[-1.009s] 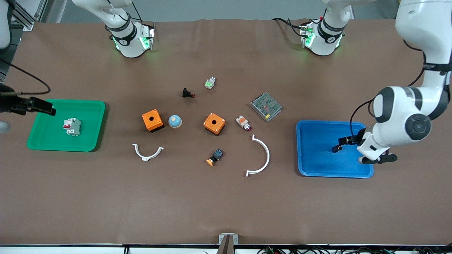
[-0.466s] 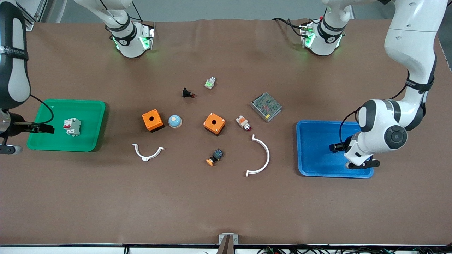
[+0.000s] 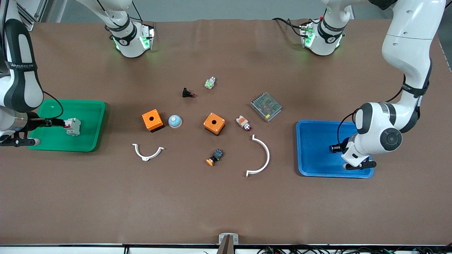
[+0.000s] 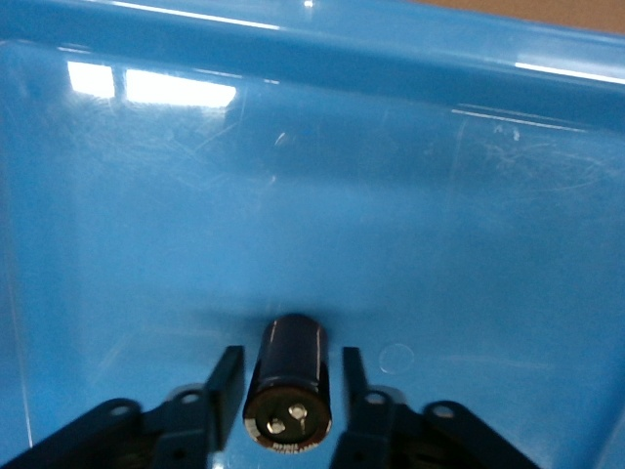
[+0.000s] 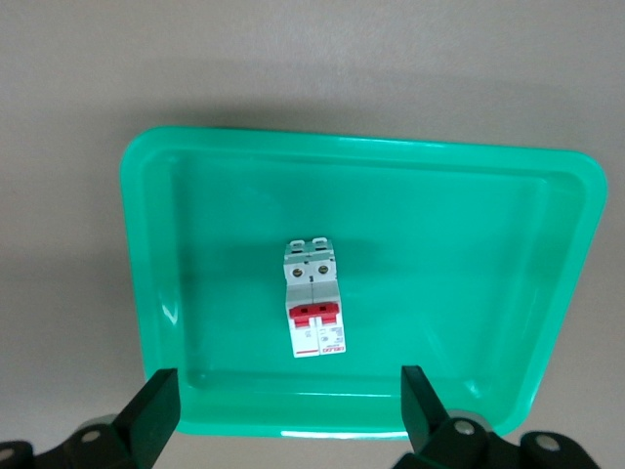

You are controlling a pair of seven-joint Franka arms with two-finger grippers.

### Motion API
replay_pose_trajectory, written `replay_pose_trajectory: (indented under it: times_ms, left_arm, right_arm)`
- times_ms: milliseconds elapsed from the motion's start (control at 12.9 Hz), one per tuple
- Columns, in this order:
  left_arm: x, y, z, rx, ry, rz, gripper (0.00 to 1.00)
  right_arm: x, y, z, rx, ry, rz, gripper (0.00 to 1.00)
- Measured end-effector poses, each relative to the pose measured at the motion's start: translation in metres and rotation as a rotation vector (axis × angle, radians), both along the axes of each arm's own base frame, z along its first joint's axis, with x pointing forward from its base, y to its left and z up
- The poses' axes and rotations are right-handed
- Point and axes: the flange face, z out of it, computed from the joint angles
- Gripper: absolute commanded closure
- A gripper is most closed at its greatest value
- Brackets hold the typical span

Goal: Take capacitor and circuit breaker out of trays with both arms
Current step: 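Grasp the capacitor with the left gripper while the right gripper grasps the breaker, then carry the capacitor toward the white arc while the right gripper lifts the breaker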

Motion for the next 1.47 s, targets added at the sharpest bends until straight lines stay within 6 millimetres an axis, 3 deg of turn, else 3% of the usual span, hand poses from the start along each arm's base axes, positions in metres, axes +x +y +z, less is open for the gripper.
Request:
replay_pose_trajectory:
  times_ms: [78,233,466,543,698,931,1009,1086,1164,1474]
  left_arm:
    - [0.0,0.0,0.001,0.0,-0.001,0.0,0.98]
    - [0.004,-0.003,0.009,-0.001,-0.015,-0.004,0.99]
    - [0.013,-0.039,0.056,-0.002,-0.053,-0.015,1.0]
    - [0.014,-0.062,0.075,-0.001,-0.064,-0.007,1.0]
    - [0.013,-0.126,0.113,-0.001,-0.101,0.021,1.0]
    - [0.006,-0.228,0.131,-0.014,-0.145,0.096,1.0]
    - [0.004,-0.255,0.125,-0.018,-0.144,0.12,1.0]
    - [0.004,-0.278,0.114,-0.019,-0.138,0.149,1.0]
    - [0.005,-0.297,0.103,-0.021,-0.132,0.179,1.0]
    - [0.0,-0.351,0.048,-0.026,-0.111,0.277,0.99]
  right_arm:
    - [-0.001,-0.004,-0.015,0.012,0.01,0.032,0.0]
    - [-0.001,-0.01,-0.049,0.036,0.029,0.099,0.0]
    - [-0.003,-0.014,-0.08,0.058,0.055,0.141,0.0]
    - [-0.004,-0.015,-0.084,0.061,0.059,0.143,0.0]
    - [-0.007,-0.016,-0.09,0.07,0.072,0.159,0.0]
    - [-0.016,-0.014,-0.104,0.091,0.101,0.185,0.01]
    - [-0.018,-0.013,-0.106,0.091,0.108,0.192,0.14]
    - [-0.019,-0.014,-0.107,0.082,0.118,0.205,0.36]
    - [-0.02,-0.014,-0.108,0.072,0.126,0.218,0.74]
    - [-0.022,-0.015,-0.109,0.064,0.138,0.229,0.95]
